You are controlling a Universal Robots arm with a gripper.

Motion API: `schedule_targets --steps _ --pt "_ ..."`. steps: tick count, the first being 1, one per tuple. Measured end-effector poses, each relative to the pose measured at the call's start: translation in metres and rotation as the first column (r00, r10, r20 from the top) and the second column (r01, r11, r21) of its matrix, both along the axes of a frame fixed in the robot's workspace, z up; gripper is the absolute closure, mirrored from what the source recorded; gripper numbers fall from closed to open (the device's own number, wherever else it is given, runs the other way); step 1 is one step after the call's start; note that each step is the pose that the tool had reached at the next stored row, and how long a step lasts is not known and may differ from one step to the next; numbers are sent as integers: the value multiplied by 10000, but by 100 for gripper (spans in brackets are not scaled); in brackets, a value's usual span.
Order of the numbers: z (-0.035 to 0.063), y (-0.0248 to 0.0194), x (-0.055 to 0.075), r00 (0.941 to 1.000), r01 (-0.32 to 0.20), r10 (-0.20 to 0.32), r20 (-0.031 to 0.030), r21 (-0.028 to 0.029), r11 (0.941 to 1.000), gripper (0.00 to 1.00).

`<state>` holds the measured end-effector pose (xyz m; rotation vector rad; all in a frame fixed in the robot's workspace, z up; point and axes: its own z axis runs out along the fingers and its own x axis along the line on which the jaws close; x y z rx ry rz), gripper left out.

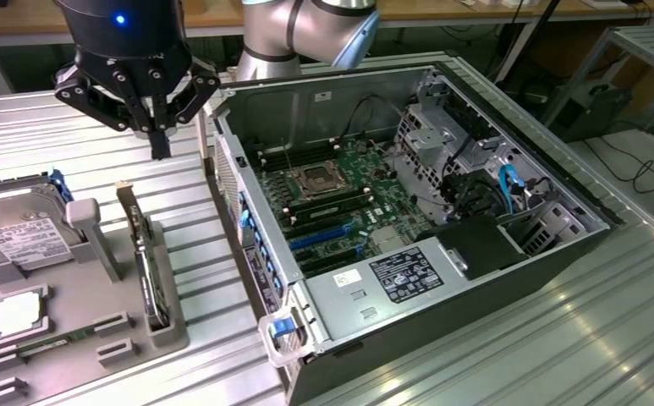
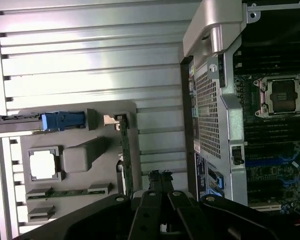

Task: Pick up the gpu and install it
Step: 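Reach for the gpu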

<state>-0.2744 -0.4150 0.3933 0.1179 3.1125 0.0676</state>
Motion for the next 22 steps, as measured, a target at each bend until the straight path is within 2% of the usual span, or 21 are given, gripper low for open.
schedule_targets --steps 22 --pt "0 -117 -418 10000 -55 55 -1 -1 10000 89"
